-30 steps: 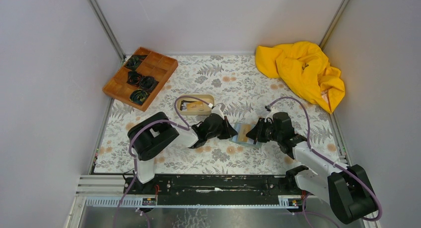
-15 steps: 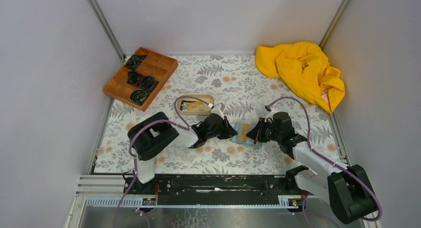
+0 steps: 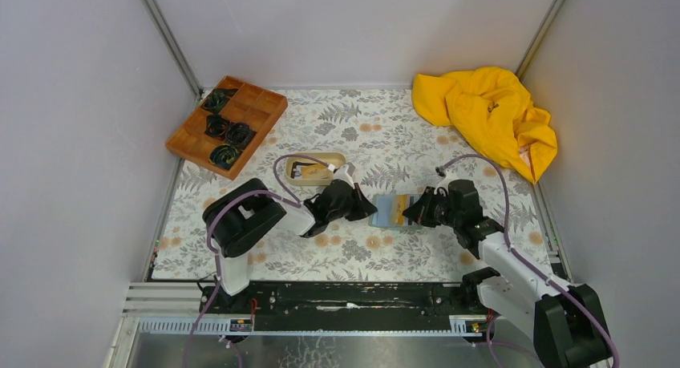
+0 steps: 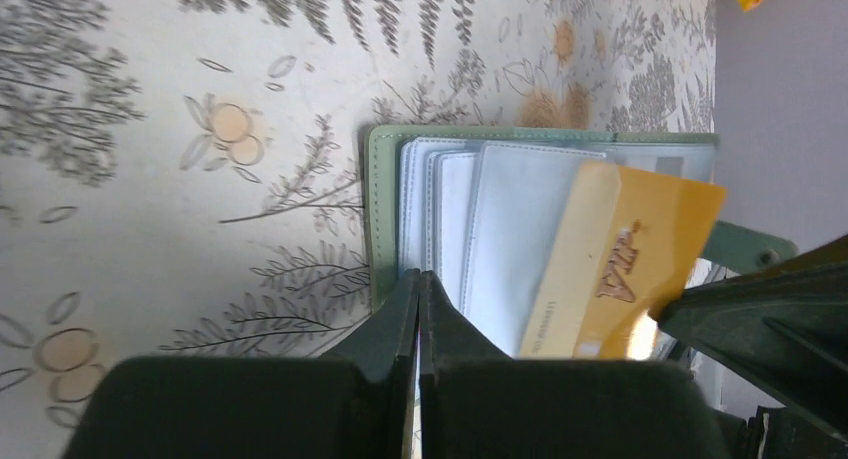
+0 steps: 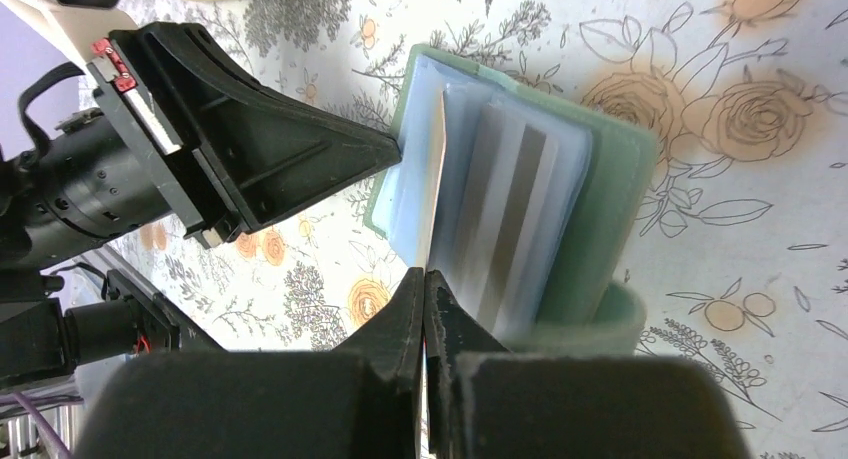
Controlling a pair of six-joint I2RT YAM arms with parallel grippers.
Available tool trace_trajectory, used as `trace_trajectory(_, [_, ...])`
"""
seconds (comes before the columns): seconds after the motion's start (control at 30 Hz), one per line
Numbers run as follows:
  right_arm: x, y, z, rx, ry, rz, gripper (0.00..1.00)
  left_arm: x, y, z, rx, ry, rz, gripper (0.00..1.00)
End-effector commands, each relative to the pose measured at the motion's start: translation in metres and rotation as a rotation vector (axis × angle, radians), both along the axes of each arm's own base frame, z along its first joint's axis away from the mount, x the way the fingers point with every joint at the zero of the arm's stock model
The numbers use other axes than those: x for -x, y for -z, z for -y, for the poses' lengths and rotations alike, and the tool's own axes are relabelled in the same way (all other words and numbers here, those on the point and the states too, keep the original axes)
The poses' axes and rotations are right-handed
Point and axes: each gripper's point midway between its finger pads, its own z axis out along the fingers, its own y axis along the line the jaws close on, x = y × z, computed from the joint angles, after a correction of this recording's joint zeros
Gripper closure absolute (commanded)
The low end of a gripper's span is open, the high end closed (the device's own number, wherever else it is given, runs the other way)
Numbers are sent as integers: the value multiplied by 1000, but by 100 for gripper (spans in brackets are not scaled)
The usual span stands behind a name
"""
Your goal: Take the credit cards out of the card holder
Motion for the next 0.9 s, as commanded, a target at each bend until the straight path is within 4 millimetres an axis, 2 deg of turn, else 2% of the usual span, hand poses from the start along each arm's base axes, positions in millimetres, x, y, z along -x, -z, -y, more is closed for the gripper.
trace_trajectory(0.0, [-15, -30, 5, -5, 28, 92, 100, 8, 54, -55, -239, -73, -83, 100])
trace_trajectory(0.13, [-19, -53, 6, -25, 39, 146, 100, 4, 49, -56, -256, -70, -62, 100])
trace_trajectory(0.2, [-21, -68, 7, -23, 34, 202, 100, 1, 34, -53, -251, -76, 6, 99])
trace_trajectory(0.37, [-24, -108, 8, -32, 22, 334, 100, -5, -13, -41, -240, -53, 149, 78])
trace_trajectory(0.5, [-8, -120, -16, -94, -170, 318, 100, -8, -47, -40, -237, -19, 232, 44])
trace_trajectory(0.57, [5, -122, -29, -144, -280, 313, 100, -12, -65, -48, -272, 3, 321, 24])
trace_trajectory(0.6, [13, -123, -35, -179, -334, 306, 100, -16, -73, -55, -283, 0, 346, 20])
trace_trajectory(0.73, [42, -122, -50, -309, -488, 247, 100, -23, -110, -72, -188, 60, 406, 18])
trace_trajectory(0.87, [64, -118, -64, -332, -596, 213, 100, -17, -138, -83, -115, 138, 483, 18])
